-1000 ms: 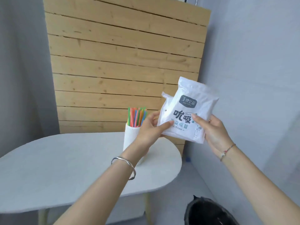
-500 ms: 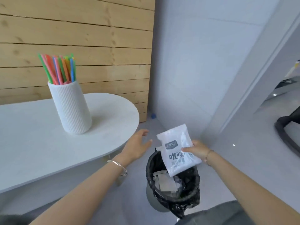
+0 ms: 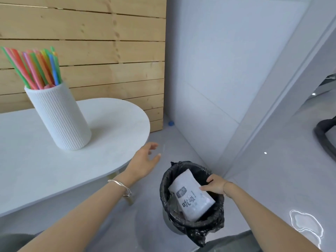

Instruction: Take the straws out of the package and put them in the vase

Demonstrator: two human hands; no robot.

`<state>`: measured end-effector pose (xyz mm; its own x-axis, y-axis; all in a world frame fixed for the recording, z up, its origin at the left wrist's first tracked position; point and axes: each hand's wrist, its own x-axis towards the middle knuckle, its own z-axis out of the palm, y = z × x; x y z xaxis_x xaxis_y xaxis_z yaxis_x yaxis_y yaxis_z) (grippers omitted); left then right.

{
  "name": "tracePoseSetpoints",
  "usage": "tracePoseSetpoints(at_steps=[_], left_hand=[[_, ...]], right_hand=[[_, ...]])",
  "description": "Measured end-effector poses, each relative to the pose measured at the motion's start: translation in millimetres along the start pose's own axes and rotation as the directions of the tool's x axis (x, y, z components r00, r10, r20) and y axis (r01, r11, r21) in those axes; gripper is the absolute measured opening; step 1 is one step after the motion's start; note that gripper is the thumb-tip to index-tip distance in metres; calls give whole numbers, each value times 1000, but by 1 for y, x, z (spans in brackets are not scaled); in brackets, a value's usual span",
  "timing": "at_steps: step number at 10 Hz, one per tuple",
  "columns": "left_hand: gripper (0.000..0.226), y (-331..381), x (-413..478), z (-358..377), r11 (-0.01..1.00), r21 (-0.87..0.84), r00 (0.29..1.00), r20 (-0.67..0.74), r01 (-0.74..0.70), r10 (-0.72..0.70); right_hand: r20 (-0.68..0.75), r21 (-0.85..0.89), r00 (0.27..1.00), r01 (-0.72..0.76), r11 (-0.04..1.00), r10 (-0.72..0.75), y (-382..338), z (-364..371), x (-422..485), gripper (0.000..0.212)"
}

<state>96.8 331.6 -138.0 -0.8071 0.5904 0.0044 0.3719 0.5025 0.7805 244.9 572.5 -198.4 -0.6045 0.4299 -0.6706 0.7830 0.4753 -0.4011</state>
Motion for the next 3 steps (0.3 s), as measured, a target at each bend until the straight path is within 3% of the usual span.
tracePoseSetpoints(at_steps=[2, 3], left_hand=[[37, 7, -6, -23, 999, -13, 998, -49, -41, 41], [35, 10, -13, -36, 996, -68, 994, -95, -57, 51]], right_hand=[[-217, 69, 961, 188, 980, -169, -33, -8, -17, 50], [-393, 129, 861, 399, 908, -323, -72, -22, -44, 43]])
